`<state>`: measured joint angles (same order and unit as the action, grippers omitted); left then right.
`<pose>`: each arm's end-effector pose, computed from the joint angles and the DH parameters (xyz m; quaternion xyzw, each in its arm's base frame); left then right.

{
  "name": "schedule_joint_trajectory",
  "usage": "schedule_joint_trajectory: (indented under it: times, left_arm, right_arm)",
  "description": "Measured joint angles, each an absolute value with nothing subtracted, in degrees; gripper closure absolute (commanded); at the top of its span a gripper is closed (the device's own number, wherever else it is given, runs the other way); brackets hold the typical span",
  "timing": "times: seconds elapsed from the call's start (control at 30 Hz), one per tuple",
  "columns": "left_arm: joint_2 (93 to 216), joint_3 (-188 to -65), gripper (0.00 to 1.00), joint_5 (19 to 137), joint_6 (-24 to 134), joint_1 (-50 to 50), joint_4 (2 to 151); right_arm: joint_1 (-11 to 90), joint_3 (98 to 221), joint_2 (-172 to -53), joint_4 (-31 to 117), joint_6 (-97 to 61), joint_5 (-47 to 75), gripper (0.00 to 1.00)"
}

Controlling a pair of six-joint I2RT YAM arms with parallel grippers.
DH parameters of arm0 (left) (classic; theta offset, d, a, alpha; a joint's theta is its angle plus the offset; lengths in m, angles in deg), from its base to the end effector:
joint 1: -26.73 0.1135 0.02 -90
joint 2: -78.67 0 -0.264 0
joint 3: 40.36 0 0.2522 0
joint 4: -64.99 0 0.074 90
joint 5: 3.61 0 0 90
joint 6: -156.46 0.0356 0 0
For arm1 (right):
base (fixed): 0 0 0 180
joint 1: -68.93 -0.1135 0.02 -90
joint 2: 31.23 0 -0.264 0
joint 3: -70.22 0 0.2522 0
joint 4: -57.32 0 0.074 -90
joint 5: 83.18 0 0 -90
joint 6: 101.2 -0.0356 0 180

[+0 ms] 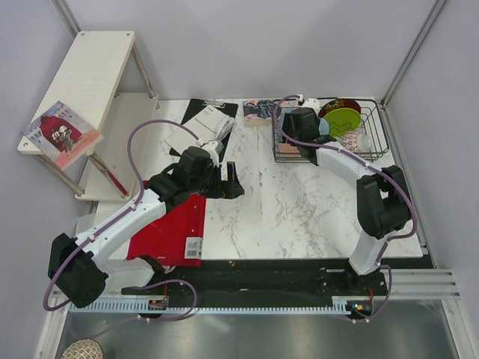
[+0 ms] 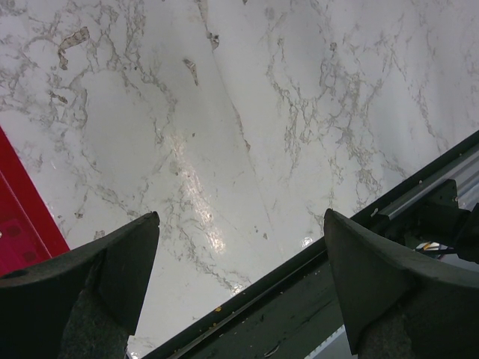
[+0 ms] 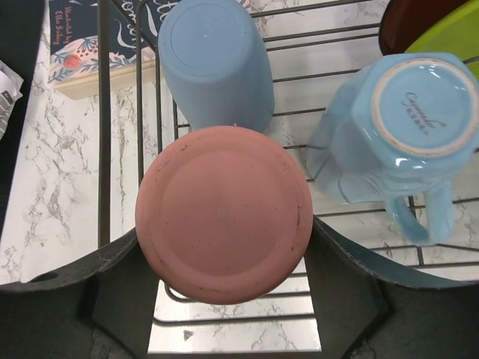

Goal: Unload the mixed dishes from the dish rack
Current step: Pick up the cup from the dish rack.

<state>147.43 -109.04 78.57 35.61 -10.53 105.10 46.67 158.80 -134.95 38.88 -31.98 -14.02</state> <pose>0.2040 -0.1613 0.2887 0.0793 0.9019 -0.2865 0.3134 0.3893 0.1456 0.2448 0.0743 0.8677 0.0223 0.4910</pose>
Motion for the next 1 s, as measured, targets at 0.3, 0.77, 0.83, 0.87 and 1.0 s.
schedule_joint_trajectory:
  times: [0.3,0.77,0.83,0.87,1.0]
  left_arm:
    - [147.60,-108.89,0.03,78.27,35.61,-10.59,104.64]
    - [145.00,-106.09,0.00,79.58,35.65,-17.43,100.34]
    - [141.20,-103.66,0.01,78.27,34.89,-17.39,97.13]
    - [138.09,-101.24,0.01,77.22,34.12,-17.37,92.89]
    - [127.65,-92.67,0.01,74.14,28.94,-17.39,77.11]
  right_arm:
    - [42.71,149.82,-116.11,38.90,-34.53,-13.78,1.00]
    - [37.12,127.22,-78.08,46.70,-44.59,-4.64,1.00]
    - [37.12,121.12,-75.48,49.52,-47.71,-2.00,1.00]
    - [37.12,117.58,-74.16,52.21,-49.92,-0.62,1.00]
    - [37.12,106.08,-70.69,64.56,-59.23,3.84,1.00]
